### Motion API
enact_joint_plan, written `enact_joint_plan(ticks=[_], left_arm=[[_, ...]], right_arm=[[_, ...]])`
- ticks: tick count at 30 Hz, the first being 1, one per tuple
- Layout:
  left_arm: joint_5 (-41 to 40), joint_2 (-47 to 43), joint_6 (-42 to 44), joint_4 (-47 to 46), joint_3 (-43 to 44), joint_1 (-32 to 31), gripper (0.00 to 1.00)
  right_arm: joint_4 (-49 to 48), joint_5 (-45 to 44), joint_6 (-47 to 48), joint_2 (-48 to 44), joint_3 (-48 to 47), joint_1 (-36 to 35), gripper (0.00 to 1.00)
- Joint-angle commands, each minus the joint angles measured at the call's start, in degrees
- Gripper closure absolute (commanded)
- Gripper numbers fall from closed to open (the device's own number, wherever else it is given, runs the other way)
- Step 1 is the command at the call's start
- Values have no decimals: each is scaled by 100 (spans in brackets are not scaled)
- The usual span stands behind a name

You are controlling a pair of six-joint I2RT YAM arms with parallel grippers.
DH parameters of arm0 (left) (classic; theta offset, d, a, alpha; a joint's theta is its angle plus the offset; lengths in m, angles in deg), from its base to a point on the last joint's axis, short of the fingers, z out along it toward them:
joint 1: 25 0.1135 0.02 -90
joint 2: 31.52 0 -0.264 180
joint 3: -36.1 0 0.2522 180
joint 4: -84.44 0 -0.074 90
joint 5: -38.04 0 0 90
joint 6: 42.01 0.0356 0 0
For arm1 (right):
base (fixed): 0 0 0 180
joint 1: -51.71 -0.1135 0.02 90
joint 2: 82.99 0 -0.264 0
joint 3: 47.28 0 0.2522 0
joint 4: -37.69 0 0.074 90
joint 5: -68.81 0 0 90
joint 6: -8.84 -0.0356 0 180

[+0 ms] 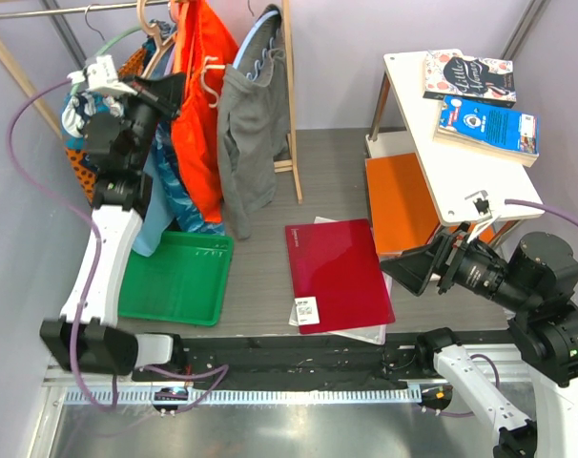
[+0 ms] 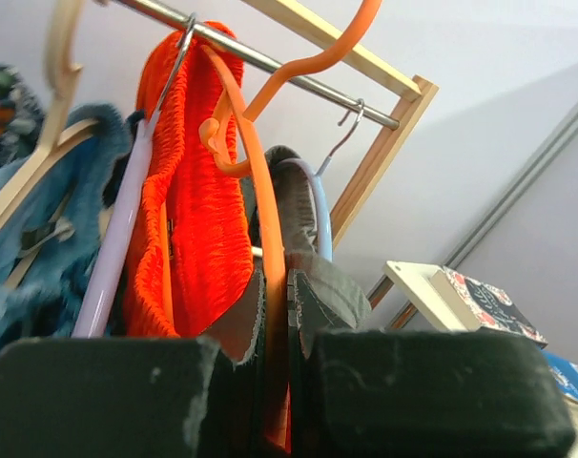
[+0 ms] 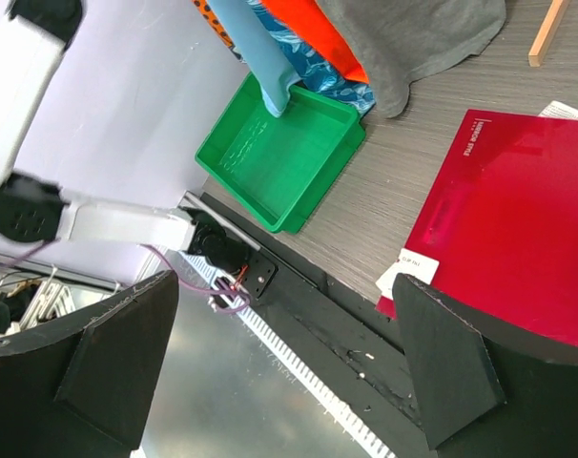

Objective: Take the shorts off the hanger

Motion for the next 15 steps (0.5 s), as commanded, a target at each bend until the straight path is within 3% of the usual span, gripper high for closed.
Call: enact_joint_plan(ticks=[1, 4, 10, 15], left_arm=[[-1092, -1387, -268, 377, -351, 39, 100], [-1357, -2020, -505, 1282, -450, 39, 100], [-611, -2898, -875, 2976, -449, 39, 100], [-391, -3331, -1060, 3637, -486, 39, 100]], right_arm=[[-383, -150, 47, 224, 74, 11, 0], [-673, -37, 39, 312, 223, -7, 0], [-2070, 755, -497, 523, 1224, -7, 0], [-2537, 685, -524, 944, 1261, -277, 0]])
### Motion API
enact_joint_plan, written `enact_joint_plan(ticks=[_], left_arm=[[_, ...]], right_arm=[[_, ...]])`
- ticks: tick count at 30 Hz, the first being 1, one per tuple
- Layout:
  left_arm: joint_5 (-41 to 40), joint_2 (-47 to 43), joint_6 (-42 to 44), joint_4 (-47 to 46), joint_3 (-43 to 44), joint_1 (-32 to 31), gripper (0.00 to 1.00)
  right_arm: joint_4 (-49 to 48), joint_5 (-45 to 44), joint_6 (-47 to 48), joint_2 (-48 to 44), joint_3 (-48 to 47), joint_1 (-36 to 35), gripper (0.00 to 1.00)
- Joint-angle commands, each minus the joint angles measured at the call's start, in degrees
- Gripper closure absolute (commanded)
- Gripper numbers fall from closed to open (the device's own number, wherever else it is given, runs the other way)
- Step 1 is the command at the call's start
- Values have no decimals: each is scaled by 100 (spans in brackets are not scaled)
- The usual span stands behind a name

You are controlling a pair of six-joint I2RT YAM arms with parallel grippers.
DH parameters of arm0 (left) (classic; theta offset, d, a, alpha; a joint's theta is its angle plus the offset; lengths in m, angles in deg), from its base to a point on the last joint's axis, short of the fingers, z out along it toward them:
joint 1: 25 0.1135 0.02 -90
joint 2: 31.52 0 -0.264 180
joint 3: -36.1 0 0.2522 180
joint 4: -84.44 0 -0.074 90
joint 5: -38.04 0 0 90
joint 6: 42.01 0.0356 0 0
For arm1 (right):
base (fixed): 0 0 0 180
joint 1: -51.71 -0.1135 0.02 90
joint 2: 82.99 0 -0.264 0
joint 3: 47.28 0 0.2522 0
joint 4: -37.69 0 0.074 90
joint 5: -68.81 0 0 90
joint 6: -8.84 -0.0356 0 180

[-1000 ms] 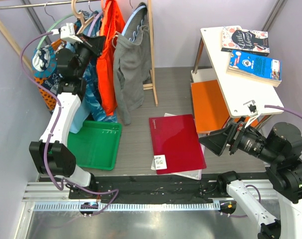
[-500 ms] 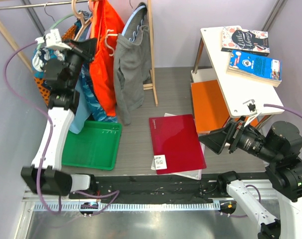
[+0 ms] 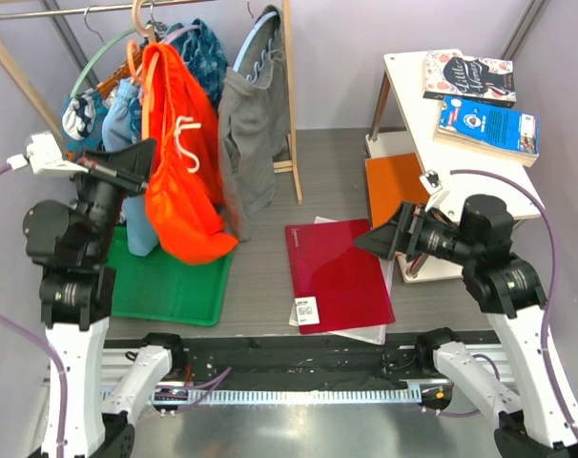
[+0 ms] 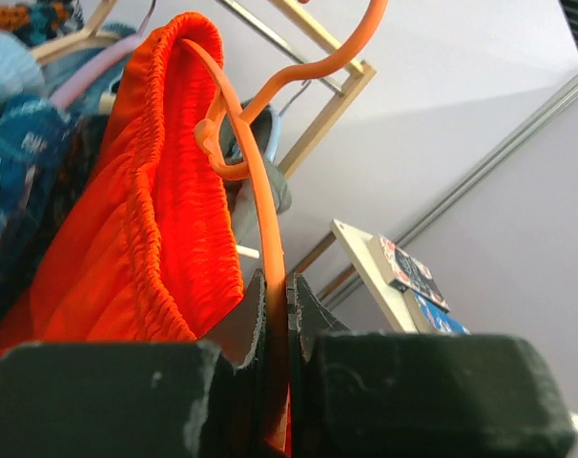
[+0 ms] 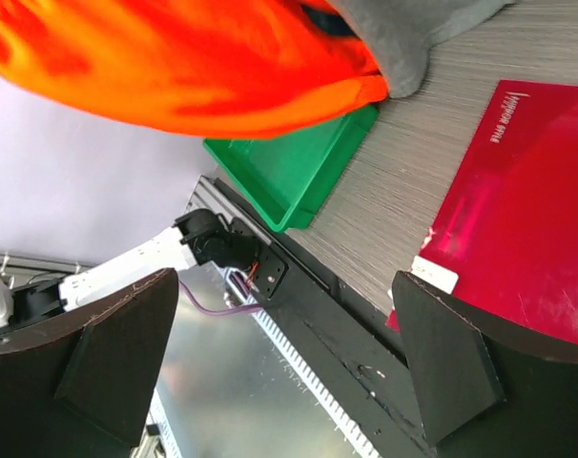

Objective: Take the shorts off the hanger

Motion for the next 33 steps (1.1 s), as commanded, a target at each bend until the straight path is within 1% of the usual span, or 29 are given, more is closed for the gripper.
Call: enact_joint_plan(ticks=[1, 2, 3, 6, 7, 8, 9, 12, 16, 18, 19, 20, 21, 25, 27, 31, 33], left_arm=[[250, -243, -205, 670, 236, 39, 100], [372, -243, -205, 959, 428, 39, 100], [408, -251, -205, 1092, 517, 39, 100], [479, -401, -153, 1663, 825, 47, 100], [488, -427, -126, 1839, 904, 39, 100], [479, -471, -91, 2302, 1079, 39, 100], [462, -489, -47, 2515, 1150, 39, 100], [470, -682, 32, 3069, 1143, 39, 100], [952, -981, -116, 3054, 651, 39, 100], [1181, -1016, -205, 3071, 492, 47, 100], [1382, -1016, -240, 3071, 474, 39, 100], [1419, -1016, -301, 3097, 466, 39, 100], [1445, -1034, -337, 3098, 474, 39, 100], [1630, -1043, -486, 3168, 562, 39, 100], [1832, -999, -556, 3290, 685, 47, 100], [2052, -937, -653, 3291, 712, 39, 100], [2122, -928, -697, 3230, 606, 39, 100]], right_arm=[[-981, 80, -113, 393, -275, -355, 0], [-990, -191, -26, 499, -372, -487, 0], [-990, -342, 19, 596, -478, -836, 0], [-1016, -921, 151, 965, -821, -1522, 0], [-1060, -1036, 168, 1044, -882, -1647, 0], [-1173, -1107, 177, 1132, -909, -1726, 0], [-1235, -1195, 177, 1194, -918, -1797, 0], [-1560, -1205, 160, 1405, -927, -1990, 0], [-1895, -1370, 273, 1835, -1145, -2394, 0], [-1957, -1546, 396, 2133, -1330, -2763, 0], [-1957, -1678, 545, 2239, -1575, -2912, 0], [-1948, -1897, 599, 2354, -1708, -3140, 0], [-1939, -2003, 669, 2625, -1840, -3247, 0], [-1956, -2364, 906, 3214, -2744, -3704, 0], [-2141, -2514, 1056, 3347, -2956, -3897, 0], [-2580, -2654, 1126, 3558, -3317, -3942, 3], [-2826, -2611, 1170, 3752, -3492, -3942, 8]])
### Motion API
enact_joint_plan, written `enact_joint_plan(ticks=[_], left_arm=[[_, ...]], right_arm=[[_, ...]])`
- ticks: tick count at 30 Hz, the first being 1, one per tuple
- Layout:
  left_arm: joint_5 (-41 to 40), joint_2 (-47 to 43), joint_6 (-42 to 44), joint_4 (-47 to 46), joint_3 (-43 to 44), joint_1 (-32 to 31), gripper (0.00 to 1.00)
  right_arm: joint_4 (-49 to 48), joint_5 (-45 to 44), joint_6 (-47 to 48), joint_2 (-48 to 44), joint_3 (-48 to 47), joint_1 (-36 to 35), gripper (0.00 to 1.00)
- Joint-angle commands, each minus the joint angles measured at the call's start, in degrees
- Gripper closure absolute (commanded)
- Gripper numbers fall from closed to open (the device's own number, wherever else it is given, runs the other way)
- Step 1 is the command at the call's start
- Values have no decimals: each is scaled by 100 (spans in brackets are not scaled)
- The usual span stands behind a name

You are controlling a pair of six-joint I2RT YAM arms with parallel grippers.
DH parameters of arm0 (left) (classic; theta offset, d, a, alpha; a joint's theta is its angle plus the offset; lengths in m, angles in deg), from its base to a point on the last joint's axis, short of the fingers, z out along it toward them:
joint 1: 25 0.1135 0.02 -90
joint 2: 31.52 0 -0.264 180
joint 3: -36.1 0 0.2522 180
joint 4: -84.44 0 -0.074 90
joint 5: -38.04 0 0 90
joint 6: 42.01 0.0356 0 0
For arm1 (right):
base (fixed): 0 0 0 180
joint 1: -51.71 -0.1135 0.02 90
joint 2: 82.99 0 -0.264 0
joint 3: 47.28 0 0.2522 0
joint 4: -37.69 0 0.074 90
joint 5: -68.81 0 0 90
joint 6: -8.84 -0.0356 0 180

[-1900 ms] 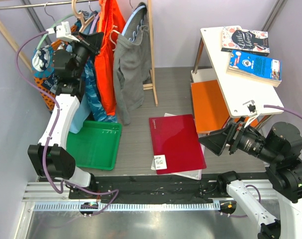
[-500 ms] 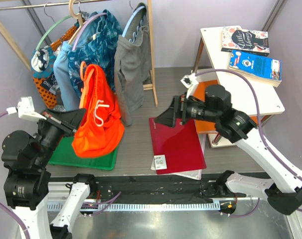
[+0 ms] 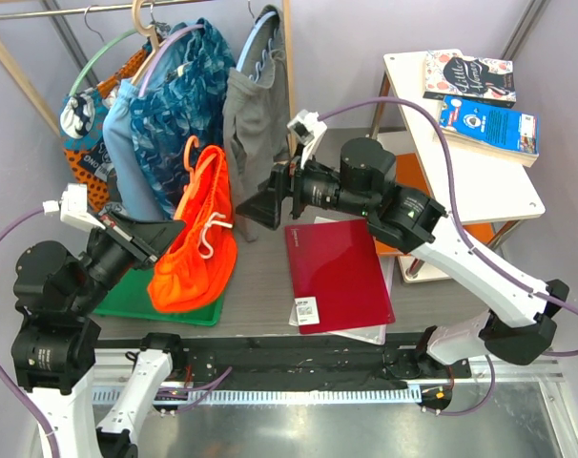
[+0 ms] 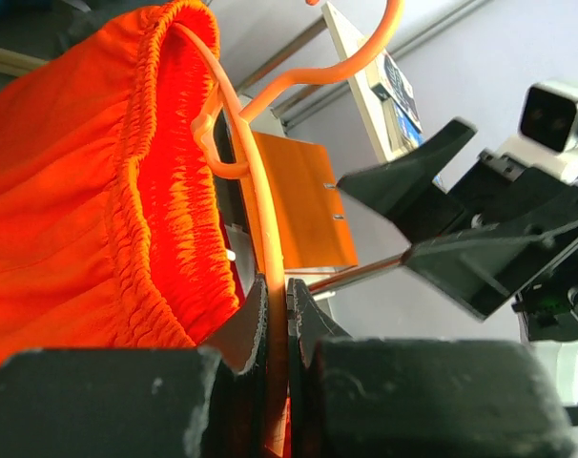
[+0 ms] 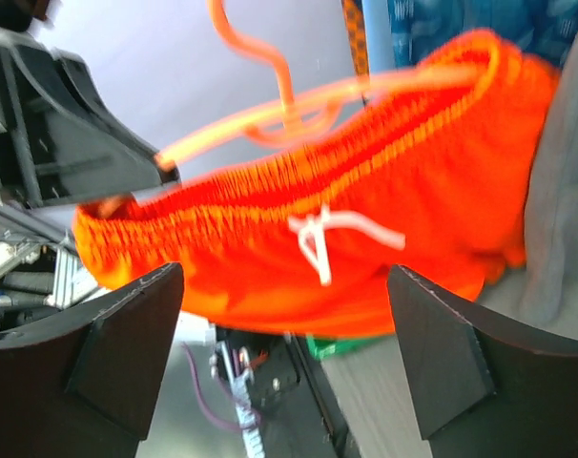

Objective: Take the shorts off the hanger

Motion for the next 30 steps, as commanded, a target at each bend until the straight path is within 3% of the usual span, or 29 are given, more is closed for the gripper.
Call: enact_joint_plan(ticks=[1, 4, 6, 17, 21, 26, 29, 30], left_arm=[[509, 60, -214, -469, 47, 32, 100], [624, 77, -355, -548, -50, 32, 100], [685, 77, -399, -539, -50, 32, 100], [984, -90, -566, -460, -24, 32, 100], [1046, -160, -636, -521, -68, 32, 100], [1133, -160, -671, -548, -7, 32, 100], [1107, -186, -671, -539, -15, 32, 100], [1116, -186, -671, -557, -41, 32, 100]], right_arm=[[-927, -224, 246, 229, -590, 3, 14], [-1173, -241, 237, 624, -907, -67, 29], [-1437, -276, 246, 765, -882, -111, 34], [-2035, -478, 457, 1328, -890, -559, 35], [-2053, -645, 457, 1468, -829, -647, 47], [-2238, -1058, 588, 1398, -583, -656, 50], [-2194, -1191, 641, 1372, -574, -665, 61], [-2203, -1199, 650, 1363, -565, -665, 74]])
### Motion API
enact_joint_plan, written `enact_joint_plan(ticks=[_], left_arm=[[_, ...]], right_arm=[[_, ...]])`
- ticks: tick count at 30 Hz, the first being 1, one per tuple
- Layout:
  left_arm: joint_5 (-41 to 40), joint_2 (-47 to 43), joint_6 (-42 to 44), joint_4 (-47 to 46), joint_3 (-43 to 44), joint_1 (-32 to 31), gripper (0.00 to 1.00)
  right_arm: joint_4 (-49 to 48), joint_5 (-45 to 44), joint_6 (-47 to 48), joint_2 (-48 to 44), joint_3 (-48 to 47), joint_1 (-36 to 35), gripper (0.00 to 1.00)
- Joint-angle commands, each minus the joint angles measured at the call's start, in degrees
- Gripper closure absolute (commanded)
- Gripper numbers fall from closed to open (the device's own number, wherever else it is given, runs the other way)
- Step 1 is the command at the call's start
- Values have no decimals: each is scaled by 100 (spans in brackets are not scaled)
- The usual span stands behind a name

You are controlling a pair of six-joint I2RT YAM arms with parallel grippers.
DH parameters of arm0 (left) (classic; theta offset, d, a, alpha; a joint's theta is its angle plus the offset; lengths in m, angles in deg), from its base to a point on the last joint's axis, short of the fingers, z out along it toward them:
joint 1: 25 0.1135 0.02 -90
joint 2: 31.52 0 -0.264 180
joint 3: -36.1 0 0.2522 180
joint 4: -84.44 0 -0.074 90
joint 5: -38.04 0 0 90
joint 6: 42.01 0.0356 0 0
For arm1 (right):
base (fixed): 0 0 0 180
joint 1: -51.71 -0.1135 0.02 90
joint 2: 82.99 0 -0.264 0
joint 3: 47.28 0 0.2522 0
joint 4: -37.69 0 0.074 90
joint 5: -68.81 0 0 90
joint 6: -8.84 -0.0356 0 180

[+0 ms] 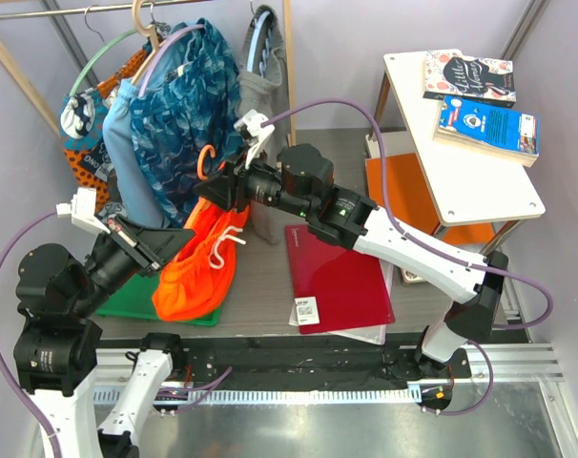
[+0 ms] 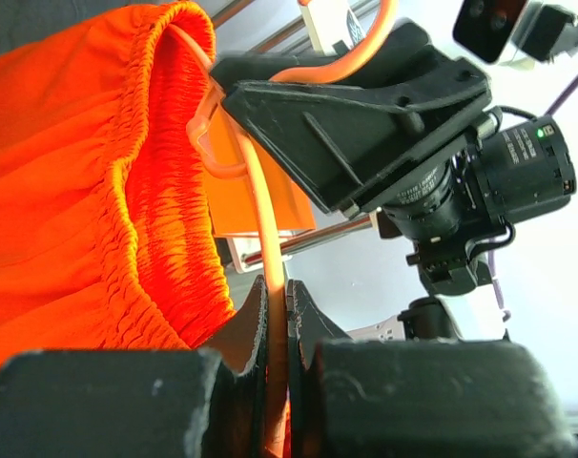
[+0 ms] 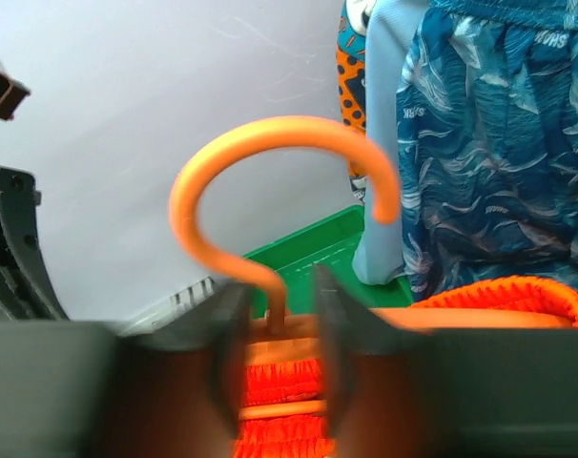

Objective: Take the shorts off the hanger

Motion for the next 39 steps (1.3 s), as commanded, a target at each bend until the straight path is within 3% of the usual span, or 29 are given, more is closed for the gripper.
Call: enact_joint_plan(ticks=[1, 3, 5, 6, 7, 10, 12, 14, 16, 21, 32, 36, 39], left_arm=[[310, -95, -105, -579, 72, 23, 100], [283, -33, 43, -431, 202, 23, 99], [-31, 220, 832, 95, 901, 23, 84], [-547, 317, 1366, 846, 1185, 23, 78], [-839, 414, 1528, 1106, 1440, 23, 64], [-1167, 398, 1600, 1215, 1716, 6, 43], [-1106, 249, 1460, 1013, 1444, 6, 38], [-825, 187, 1293, 679, 1085, 6, 37], [-562, 256, 1292, 599, 908, 6, 45], [-508, 424, 1415, 512, 538, 6, 45], [-587, 415, 1406, 20, -16, 6, 43], [-386, 459, 1529, -156, -60, 6, 39], [-183, 459, 1486, -323, -200, 14, 41]], right_arm=[[-310, -360, 156, -110, 8, -27, 80], [-249, -447, 156, -145, -18, -35, 99], [41, -641, 174, -215, -167, -35, 99], [268, -946, 191, -259, -220, -35, 99], [383, -1062, 209, -294, -299, -53, 99], [937, -1737, 218, -435, -492, -62, 99], [1261, -2134, 227, -505, -546, -62, 99], [1447, -2758, 217, -558, -607, -62, 99], [1693, -3275, 218, -593, -703, -62, 99], [2124, -3700, 244, -602, -889, -62, 99], [1985, -3208, 349, -795, -713, -62, 99], [1905, -2936, 350, -831, -590, -62, 99], [1888, -2953, 332, -848, -555, -62, 99]])
